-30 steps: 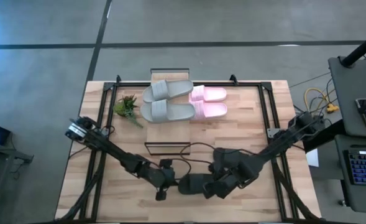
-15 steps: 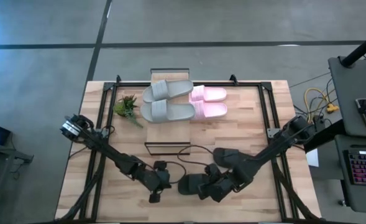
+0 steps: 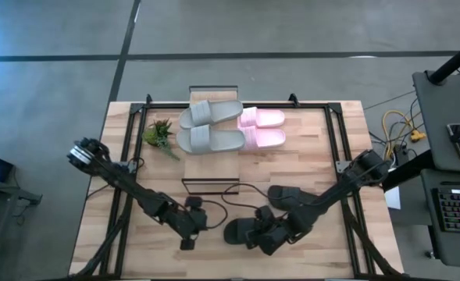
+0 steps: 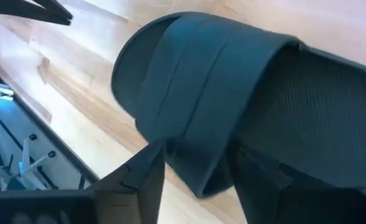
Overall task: Pick and place slides into the shelf
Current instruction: Move the bottom left black slide to the upper middle of the table aligned with the pink slide, then move the bottom black slide to the center of the table aligned with the other black slide
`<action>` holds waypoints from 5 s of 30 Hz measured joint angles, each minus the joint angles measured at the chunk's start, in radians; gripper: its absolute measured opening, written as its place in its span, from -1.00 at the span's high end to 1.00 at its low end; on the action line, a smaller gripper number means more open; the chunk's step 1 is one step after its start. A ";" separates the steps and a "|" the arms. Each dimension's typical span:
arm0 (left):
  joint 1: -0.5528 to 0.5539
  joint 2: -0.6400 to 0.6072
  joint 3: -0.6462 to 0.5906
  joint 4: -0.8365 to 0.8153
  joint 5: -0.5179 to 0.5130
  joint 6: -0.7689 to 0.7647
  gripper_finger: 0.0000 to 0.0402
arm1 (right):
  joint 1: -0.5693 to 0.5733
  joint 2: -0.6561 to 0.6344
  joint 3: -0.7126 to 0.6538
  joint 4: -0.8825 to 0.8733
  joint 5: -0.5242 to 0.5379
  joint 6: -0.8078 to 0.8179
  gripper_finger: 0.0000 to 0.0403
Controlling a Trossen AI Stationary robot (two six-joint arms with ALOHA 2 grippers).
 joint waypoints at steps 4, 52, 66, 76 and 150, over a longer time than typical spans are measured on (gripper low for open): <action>-0.002 -0.023 -0.006 -0.015 -0.003 0.000 1.00 | -0.006 0.012 0.000 0.019 0.024 0.002 0.38; -0.054 -0.592 -0.014 -0.497 -0.254 -0.198 1.00 | -0.424 -0.704 -0.335 -0.395 0.044 -0.288 0.96; 0.069 -0.765 -0.015 -0.716 -0.458 -0.300 1.00 | -0.752 -0.737 -0.605 0.084 -0.370 -0.697 0.96; 0.128 -0.782 -0.018 -0.729 -0.473 -0.338 1.00 | -0.817 -0.646 -0.627 0.294 -0.460 -0.726 0.96; 0.162 -1.202 -0.176 -1.033 -0.442 -0.338 1.00 | -0.359 -0.911 -0.613 -0.223 -0.267 0.136 0.37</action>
